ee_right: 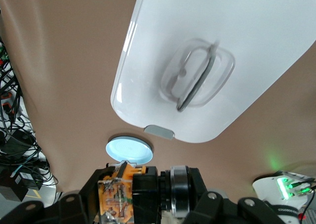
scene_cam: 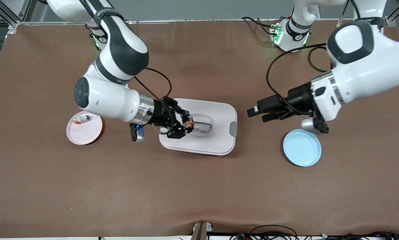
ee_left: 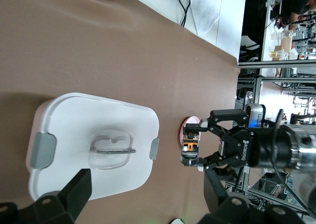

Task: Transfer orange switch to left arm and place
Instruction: 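Carry the switch over the box toward the left gripper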

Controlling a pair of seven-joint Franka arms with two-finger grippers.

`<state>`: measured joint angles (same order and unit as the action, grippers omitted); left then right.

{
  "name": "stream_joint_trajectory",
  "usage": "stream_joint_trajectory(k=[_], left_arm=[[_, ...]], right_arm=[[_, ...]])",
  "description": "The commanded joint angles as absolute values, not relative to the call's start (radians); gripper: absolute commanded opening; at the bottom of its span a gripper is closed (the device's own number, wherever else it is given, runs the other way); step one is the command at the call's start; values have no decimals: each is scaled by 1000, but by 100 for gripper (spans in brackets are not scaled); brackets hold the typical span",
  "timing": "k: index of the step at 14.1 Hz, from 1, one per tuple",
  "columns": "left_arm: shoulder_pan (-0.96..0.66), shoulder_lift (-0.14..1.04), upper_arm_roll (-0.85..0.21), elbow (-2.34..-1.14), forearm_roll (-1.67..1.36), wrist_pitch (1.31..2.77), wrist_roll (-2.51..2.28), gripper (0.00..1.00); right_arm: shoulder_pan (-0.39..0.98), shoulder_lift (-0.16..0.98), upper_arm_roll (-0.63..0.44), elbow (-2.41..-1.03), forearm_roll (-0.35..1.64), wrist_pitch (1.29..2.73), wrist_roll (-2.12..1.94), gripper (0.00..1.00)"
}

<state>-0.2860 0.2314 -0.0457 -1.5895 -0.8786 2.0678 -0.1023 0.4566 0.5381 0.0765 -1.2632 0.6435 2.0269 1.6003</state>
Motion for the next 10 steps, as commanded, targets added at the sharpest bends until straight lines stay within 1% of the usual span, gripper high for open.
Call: stream_joint_trajectory(k=[1,4,10], left_arm=[[-336,264,-41,-1566,-890,2098,-91,100],[-368,288,-41,-1566,-888,2114,-69,100],[-416,328,-41,-1568,-885,2204,-15,100]], right_arm=[[489,607,67,-1137,658,2032,1678,0],[518,621,71,-1127,658,2114,1715,0],[528,626,71,-1127,658,2120,1724,0]])
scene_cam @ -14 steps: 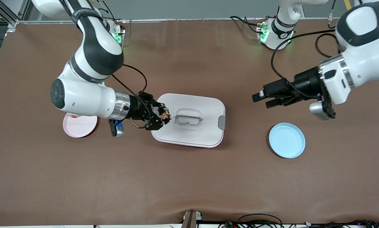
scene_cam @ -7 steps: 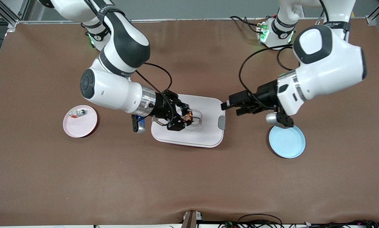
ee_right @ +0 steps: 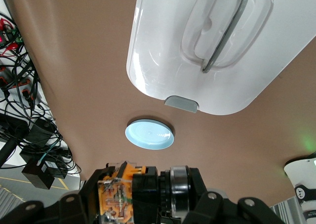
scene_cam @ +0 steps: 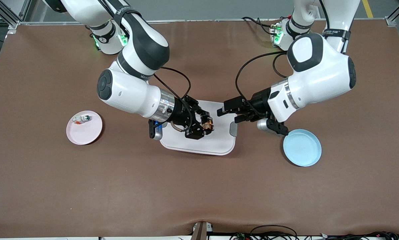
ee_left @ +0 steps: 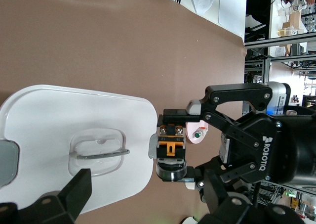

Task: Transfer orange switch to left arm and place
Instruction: 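Carry the switch over the box toward the left gripper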

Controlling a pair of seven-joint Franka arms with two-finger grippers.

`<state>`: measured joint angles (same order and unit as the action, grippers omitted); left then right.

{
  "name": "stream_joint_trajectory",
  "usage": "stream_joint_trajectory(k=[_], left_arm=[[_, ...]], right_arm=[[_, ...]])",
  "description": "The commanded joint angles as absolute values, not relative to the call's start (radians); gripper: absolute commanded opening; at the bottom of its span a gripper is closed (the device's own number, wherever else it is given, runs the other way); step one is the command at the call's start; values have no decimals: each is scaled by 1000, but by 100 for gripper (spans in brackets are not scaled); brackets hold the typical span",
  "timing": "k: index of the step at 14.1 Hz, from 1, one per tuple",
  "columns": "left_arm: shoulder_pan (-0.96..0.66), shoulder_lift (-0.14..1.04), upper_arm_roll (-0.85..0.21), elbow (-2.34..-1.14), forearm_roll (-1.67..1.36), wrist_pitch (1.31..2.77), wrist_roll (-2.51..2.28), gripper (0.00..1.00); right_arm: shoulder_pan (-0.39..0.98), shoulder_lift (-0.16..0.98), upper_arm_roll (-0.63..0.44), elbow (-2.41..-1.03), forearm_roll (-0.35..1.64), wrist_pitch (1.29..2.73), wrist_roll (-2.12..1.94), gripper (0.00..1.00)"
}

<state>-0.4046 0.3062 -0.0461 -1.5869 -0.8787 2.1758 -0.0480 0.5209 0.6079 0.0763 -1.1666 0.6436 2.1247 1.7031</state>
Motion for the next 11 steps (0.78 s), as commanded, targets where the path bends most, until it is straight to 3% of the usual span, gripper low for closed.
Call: stream_joint_trajectory(k=[1,11], left_arm=[[-420,337,-41,-1568,-887,2213,-15,100],[-482,359,-41,-1568,-891,2276,-17,100]], right_arm=[[528,626,71,-1127,658,2121,1723,0],[535,626,72,-1127,658,2126,1724,0]])
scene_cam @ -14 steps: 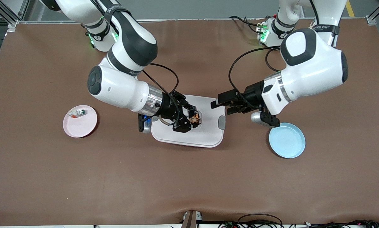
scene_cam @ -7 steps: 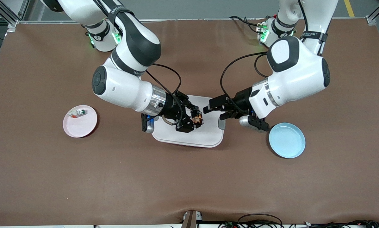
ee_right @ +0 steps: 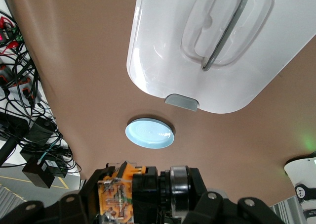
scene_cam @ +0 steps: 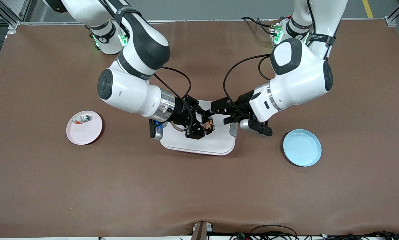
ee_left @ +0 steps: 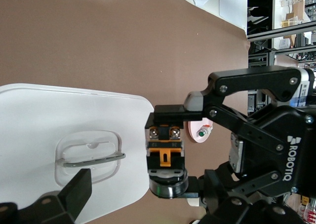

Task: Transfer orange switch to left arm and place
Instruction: 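Carry the switch over the box toward the left gripper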

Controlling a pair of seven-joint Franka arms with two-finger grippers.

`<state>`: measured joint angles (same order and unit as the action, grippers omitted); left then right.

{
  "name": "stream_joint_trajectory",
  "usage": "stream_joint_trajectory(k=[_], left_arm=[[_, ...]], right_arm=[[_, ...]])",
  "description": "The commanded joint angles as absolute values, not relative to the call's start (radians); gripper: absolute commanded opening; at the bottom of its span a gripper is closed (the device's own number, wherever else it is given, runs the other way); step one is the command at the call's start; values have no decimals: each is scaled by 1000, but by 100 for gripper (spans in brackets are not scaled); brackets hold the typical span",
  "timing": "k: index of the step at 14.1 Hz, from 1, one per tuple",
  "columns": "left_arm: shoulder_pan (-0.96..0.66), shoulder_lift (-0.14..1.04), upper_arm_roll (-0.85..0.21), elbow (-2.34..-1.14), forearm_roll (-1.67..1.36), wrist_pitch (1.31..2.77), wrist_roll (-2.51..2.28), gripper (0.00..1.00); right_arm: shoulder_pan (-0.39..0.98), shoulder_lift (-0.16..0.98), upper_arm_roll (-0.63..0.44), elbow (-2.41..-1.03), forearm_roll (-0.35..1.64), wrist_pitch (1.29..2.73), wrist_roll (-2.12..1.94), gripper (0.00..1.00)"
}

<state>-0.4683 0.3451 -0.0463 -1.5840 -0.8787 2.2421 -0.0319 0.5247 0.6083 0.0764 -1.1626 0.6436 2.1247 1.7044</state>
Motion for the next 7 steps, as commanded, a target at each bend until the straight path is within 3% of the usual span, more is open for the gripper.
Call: stream_joint_trajectory(k=[1,7], left_arm=[[-485,360,-41,-1568,-893,2286,-17,100],[-485,379,-41,-1568,-897,2319,-15,100]], right_arm=[[535,626,72,-1127,658,2128,1726,0],[543,626,74,-1127,658,2114,1752,0]])
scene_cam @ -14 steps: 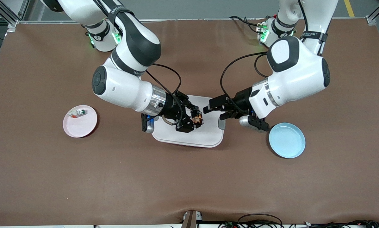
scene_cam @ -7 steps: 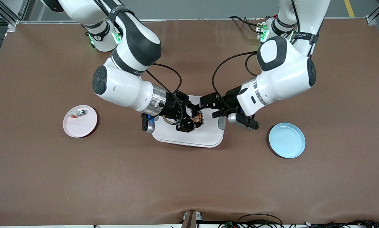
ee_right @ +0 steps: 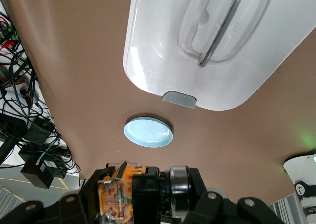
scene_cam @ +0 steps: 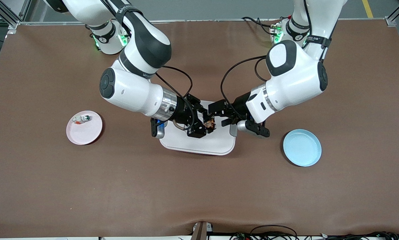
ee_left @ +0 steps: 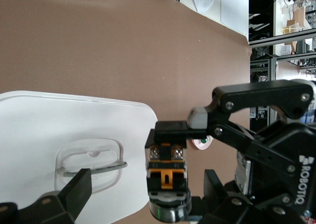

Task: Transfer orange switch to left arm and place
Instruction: 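Carry the switch over the box toward the left gripper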

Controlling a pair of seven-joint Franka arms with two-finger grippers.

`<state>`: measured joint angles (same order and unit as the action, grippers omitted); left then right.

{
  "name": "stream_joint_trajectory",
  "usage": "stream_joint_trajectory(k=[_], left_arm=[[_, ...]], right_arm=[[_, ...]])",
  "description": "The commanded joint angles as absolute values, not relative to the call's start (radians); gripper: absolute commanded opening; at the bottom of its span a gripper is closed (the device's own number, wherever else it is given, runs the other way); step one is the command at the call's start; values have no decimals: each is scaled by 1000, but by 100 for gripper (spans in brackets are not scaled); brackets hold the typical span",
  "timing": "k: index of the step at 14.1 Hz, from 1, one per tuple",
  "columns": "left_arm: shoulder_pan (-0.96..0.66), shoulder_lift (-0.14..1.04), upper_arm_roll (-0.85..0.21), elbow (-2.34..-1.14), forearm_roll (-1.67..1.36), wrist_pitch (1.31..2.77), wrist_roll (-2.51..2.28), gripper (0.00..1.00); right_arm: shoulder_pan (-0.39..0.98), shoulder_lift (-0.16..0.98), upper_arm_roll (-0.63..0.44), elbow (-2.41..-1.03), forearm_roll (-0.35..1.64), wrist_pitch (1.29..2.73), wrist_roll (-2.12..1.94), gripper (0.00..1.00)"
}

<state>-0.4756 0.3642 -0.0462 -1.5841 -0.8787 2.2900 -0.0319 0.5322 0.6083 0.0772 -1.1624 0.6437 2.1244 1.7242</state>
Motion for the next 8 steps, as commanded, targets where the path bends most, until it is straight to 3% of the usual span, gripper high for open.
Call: stream_joint_trajectory(k=[1,3,4,8], left_arm=[[-485,379,-41,-1568,-897,2321,-15,100],[-486,379,-41,-1568,-897,2322,-15,100],[-492,379,-41,-1568,-897,2322,-15,90],[-492,384,-41,-1568,-896,2335,-15,30]], right_arm=[[551,626,74,-1127,658,2114,1761,0],[558,626,72,-1129,658,2114,1769,0],[558,626,72,-1129,658,2114,1769,0],[560,626,72,-1129,658,2114,1786,0]])
